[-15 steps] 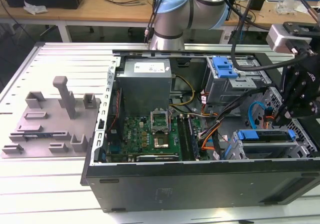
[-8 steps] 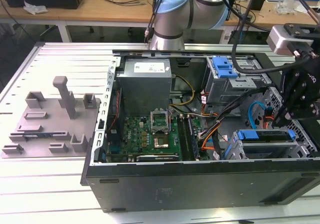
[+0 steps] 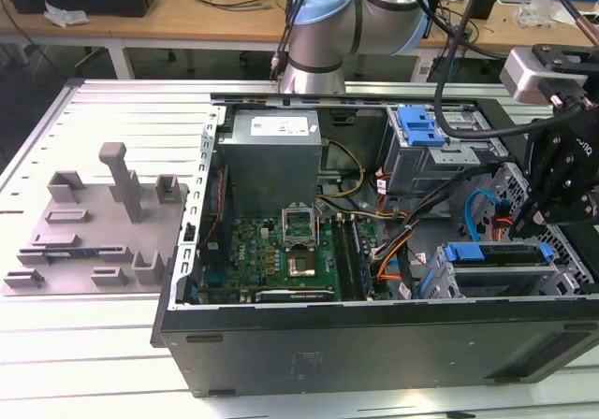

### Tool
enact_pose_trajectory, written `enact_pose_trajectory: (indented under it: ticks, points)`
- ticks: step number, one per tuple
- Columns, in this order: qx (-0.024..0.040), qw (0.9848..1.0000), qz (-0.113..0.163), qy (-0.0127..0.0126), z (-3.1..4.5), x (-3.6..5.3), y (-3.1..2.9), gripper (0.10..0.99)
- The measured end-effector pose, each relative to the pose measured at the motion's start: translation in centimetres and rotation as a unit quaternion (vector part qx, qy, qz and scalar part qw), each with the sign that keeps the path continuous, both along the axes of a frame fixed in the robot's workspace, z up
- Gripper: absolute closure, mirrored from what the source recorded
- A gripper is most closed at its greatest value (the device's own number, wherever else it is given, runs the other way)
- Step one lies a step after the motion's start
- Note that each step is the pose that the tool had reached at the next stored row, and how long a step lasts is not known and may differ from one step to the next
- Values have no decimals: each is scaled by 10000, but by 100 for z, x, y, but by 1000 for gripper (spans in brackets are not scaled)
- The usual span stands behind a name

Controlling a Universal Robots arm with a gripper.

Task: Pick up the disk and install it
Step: 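Insert the first disk wire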

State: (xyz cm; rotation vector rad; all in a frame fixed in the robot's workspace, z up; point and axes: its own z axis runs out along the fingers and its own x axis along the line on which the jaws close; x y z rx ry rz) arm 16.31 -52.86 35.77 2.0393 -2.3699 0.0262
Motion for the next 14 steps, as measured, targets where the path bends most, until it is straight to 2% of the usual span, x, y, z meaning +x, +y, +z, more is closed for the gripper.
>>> enact_pose_trajectory:
  ticks: [1,2,6,7,10,14]
  points:
    - [6,10000,-1,18,-5,17,-1,925]
    - [10,10000,-1,56,-7,38,0,925]
    - [13,9999,-1,155,-11,55,0,925]
    - [13,9999,-2,168,-13,54,-1,925]
    - [12,9998,-1,178,-14,54,0,925]
    - [13,9998,0,178,-14,61,-1,925]
